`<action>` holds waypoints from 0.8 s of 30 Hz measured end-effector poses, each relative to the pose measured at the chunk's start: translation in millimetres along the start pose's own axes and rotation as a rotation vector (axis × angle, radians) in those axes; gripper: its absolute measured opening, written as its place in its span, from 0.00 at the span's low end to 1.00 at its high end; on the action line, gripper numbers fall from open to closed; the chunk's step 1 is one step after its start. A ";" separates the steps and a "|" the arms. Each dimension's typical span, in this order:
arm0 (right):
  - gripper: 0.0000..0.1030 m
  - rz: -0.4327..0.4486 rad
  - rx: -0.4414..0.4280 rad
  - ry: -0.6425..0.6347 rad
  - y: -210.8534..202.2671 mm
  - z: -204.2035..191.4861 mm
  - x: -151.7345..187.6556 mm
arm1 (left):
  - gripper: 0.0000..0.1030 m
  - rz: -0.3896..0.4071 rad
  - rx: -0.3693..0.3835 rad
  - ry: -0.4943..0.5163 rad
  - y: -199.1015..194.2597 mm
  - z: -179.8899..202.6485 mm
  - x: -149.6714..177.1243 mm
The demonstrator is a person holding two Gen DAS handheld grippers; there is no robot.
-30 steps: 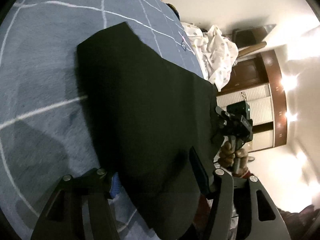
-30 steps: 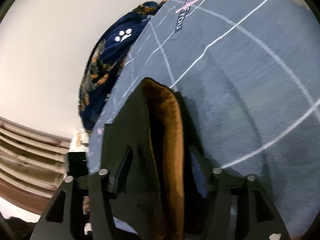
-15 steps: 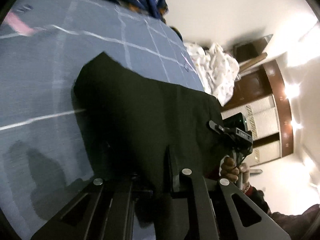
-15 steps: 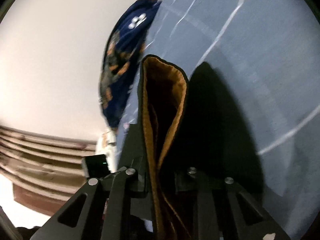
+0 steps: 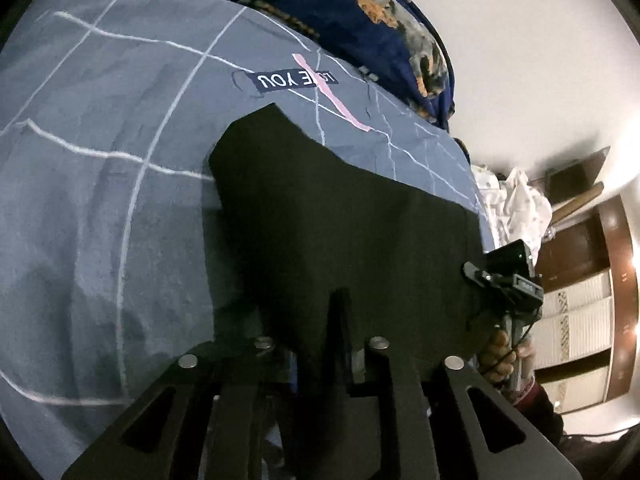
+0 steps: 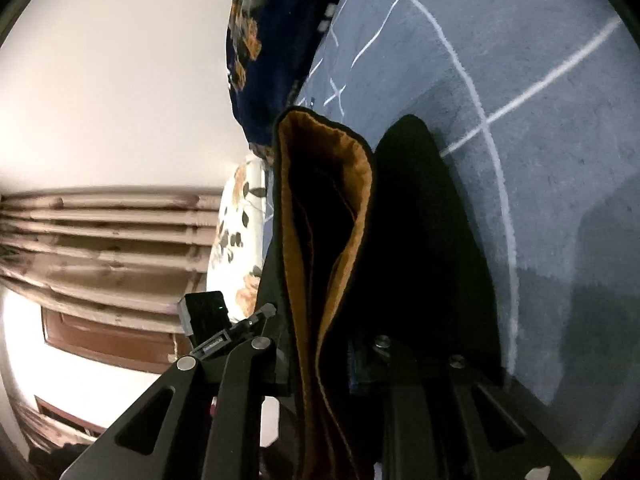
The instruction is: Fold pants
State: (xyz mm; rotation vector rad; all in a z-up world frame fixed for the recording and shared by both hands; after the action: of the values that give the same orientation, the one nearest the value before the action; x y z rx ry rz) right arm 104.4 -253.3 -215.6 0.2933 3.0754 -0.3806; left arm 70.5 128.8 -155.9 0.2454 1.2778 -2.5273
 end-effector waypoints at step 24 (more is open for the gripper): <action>0.51 0.125 -0.087 0.124 -75.7 -2.8 79.7 | 0.48 0.151 -0.108 0.077 -32.3 23.0 16.2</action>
State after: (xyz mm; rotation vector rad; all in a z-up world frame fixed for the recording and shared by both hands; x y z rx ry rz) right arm 11.8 -310.2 -198.9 0.5213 3.1612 -0.2318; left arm 43.9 125.3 -122.5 0.4033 1.3654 -2.3350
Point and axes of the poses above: each gripper's, at about its wrist camera, not at the fingertips, and y roughly the way its jaws point, z to its right, x to its underside, the point moved 1 cm from there along y, roughly the way its jaws point, and after that the axes turned 4 degrees about -x, right-handed, at the moved point
